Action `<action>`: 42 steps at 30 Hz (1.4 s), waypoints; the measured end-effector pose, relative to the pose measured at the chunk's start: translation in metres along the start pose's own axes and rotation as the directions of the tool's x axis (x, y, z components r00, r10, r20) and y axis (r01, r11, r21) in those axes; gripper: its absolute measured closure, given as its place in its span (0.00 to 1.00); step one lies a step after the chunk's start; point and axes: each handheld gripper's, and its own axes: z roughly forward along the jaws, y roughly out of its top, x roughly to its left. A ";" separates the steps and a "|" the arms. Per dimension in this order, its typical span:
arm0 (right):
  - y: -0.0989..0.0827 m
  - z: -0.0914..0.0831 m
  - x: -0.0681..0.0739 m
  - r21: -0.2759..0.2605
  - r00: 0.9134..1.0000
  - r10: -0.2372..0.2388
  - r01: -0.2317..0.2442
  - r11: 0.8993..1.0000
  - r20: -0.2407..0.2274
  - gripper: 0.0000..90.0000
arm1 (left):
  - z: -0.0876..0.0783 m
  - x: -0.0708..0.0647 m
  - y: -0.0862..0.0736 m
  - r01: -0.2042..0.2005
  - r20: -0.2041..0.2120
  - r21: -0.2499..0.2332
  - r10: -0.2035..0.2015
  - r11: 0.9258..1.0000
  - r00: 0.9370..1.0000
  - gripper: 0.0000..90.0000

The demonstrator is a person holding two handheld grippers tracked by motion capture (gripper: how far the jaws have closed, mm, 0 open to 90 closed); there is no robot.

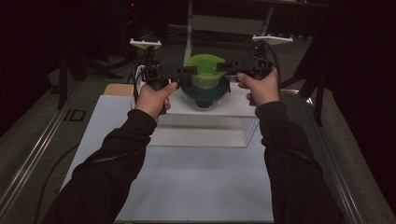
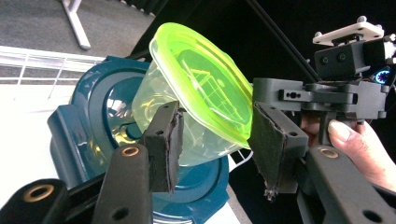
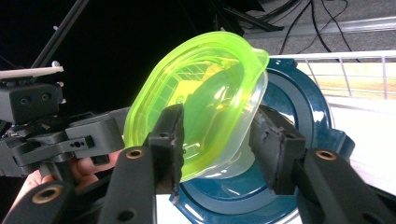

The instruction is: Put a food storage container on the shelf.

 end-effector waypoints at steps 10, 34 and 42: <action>-0.003 -0.011 -0.001 -0.013 1.000 -0.016 0.016 1.000 0.016 0.47 | -0.014 -0.002 -0.006 -0.043 -0.015 -0.003 0.043 0.999 0.999 0.52; -0.067 -0.045 0.009 -0.083 0.982 -0.187 0.185 0.979 -0.016 0.24 | -0.059 -0.014 -0.071 -0.307 0.115 -0.058 0.312 0.950 0.943 0.15; -0.098 -0.040 0.005 -0.070 0.970 -0.240 0.237 0.969 -0.029 0.24 | -0.063 -0.017 -0.096 -0.361 0.122 -0.036 0.363 0.932 0.924 0.12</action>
